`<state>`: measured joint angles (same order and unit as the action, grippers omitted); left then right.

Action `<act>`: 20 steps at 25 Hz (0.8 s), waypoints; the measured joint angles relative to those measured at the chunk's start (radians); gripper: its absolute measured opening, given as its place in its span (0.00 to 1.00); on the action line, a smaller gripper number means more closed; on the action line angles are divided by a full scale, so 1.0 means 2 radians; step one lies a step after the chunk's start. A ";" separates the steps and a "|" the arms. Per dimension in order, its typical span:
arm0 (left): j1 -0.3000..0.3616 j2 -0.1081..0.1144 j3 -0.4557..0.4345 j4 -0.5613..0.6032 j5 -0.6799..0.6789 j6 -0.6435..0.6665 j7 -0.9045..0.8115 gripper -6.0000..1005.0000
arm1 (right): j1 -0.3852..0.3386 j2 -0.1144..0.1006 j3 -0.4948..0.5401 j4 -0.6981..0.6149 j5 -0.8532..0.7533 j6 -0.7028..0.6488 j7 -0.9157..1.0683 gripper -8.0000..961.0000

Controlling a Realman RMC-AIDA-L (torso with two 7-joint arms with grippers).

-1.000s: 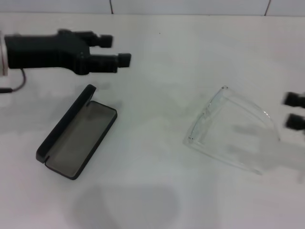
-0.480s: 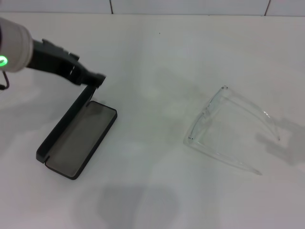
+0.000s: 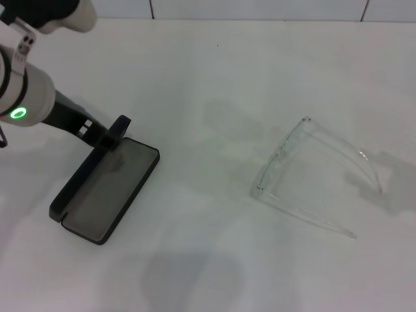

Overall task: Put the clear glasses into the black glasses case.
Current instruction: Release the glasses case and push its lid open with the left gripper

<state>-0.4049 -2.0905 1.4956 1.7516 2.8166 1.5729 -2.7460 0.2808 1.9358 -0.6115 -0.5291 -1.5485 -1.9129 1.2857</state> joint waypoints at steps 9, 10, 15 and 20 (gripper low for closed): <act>-0.019 0.001 0.002 -0.050 0.007 0.014 0.002 0.64 | 0.002 0.000 0.000 0.001 0.000 0.006 -0.003 0.66; -0.021 0.001 0.002 -0.057 0.007 0.014 0.002 0.63 | 0.002 0.000 0.000 0.001 0.000 0.006 -0.004 0.66; -0.033 0.001 0.002 -0.084 0.008 0.014 0.001 0.62 | 0.001 0.000 0.001 0.004 0.000 0.007 -0.009 0.66; -0.041 0.001 0.001 -0.095 0.008 0.016 0.000 0.61 | -0.001 0.001 0.001 0.004 0.001 0.007 -0.011 0.66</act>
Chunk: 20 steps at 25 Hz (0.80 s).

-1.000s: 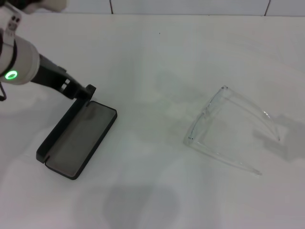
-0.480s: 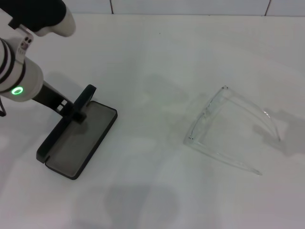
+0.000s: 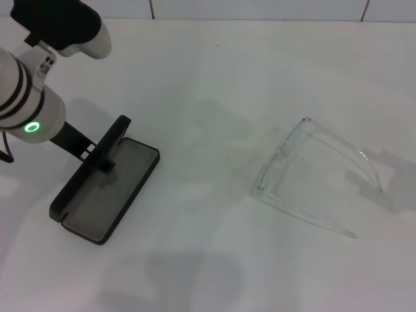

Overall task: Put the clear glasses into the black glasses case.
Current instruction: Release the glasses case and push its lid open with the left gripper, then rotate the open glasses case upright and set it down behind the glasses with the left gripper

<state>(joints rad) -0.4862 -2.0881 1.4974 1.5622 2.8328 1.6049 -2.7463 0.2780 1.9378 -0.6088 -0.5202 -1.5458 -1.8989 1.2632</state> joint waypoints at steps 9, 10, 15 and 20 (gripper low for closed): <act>0.001 0.000 0.003 0.000 0.001 0.003 0.002 0.46 | -0.003 0.002 0.000 0.000 0.001 -0.001 0.000 0.66; 0.001 0.000 0.004 0.000 0.001 0.003 0.003 0.43 | -0.003 0.002 0.000 0.000 0.001 -0.001 0.000 0.66; 0.003 0.000 0.008 0.004 0.001 0.003 0.016 0.32 | -0.008 0.003 0.000 0.000 0.002 -0.003 -0.001 0.66; -0.004 0.001 0.023 0.021 0.001 -0.012 0.039 0.22 | -0.012 0.004 0.000 0.000 0.002 -0.005 -0.001 0.66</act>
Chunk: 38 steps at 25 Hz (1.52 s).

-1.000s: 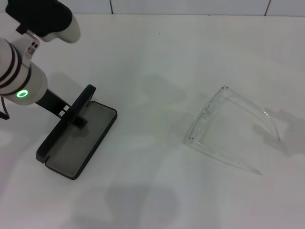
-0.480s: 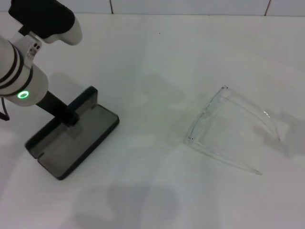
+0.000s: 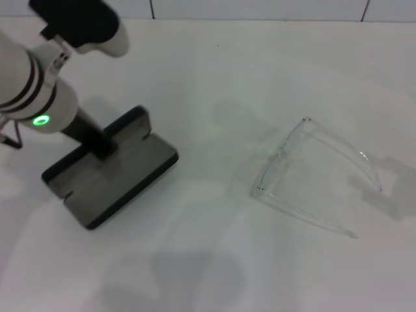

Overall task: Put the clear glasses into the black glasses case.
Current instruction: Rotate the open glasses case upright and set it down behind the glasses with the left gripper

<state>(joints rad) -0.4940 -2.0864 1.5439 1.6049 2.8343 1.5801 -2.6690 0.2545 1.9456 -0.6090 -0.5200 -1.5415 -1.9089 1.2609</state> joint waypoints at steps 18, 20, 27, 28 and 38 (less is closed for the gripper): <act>-0.060 -0.003 0.145 -0.071 0.000 -0.297 0.279 0.21 | -0.056 0.009 0.052 0.000 -0.004 -0.055 0.000 0.66; -0.076 -0.003 0.153 -0.100 0.000 -0.321 0.280 0.21 | -0.061 0.011 0.052 0.000 -0.004 -0.055 -0.001 0.66; -0.102 -0.006 0.174 -0.175 0.000 -0.395 0.278 0.21 | -0.066 0.016 0.051 0.001 -0.004 -0.053 -0.007 0.66; -0.106 -0.007 0.175 -0.184 0.000 -0.400 0.278 0.21 | -0.066 0.016 0.050 0.002 -0.004 -0.052 -0.007 0.66; -0.130 -0.008 0.181 -0.237 -0.028 -0.410 0.264 0.21 | -0.062 0.018 0.047 0.002 -0.005 -0.049 -0.007 0.66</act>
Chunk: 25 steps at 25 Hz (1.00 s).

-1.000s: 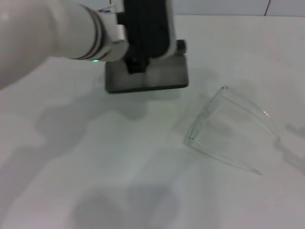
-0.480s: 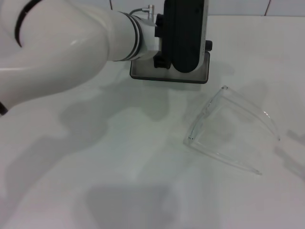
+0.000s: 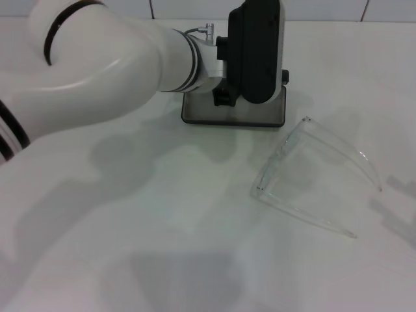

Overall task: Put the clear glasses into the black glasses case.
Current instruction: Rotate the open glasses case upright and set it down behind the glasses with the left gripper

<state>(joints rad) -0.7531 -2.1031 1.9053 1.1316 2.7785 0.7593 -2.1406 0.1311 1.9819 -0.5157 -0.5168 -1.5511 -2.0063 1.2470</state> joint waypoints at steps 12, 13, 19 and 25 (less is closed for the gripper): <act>-0.020 0.000 0.020 -0.009 -0.008 0.032 -0.050 0.21 | -0.001 0.002 -0.001 0.000 -0.008 0.000 -0.002 0.66; -0.020 0.000 0.022 -0.010 -0.007 0.033 -0.053 0.21 | -0.001 0.002 -0.001 0.002 -0.010 0.000 -0.003 0.66; -0.022 0.000 0.031 -0.011 -0.008 0.039 -0.064 0.21 | 0.000 0.001 0.000 0.012 -0.012 -0.003 -0.012 0.66; -0.023 0.000 0.045 -0.010 -0.009 0.046 -0.068 0.21 | -0.003 0.003 -0.001 0.013 -0.012 -0.004 -0.018 0.66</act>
<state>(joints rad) -0.7989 -2.1036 1.9958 1.1111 2.7598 0.8513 -2.2775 0.1243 1.9870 -0.5169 -0.4912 -1.5756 -2.0150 1.2114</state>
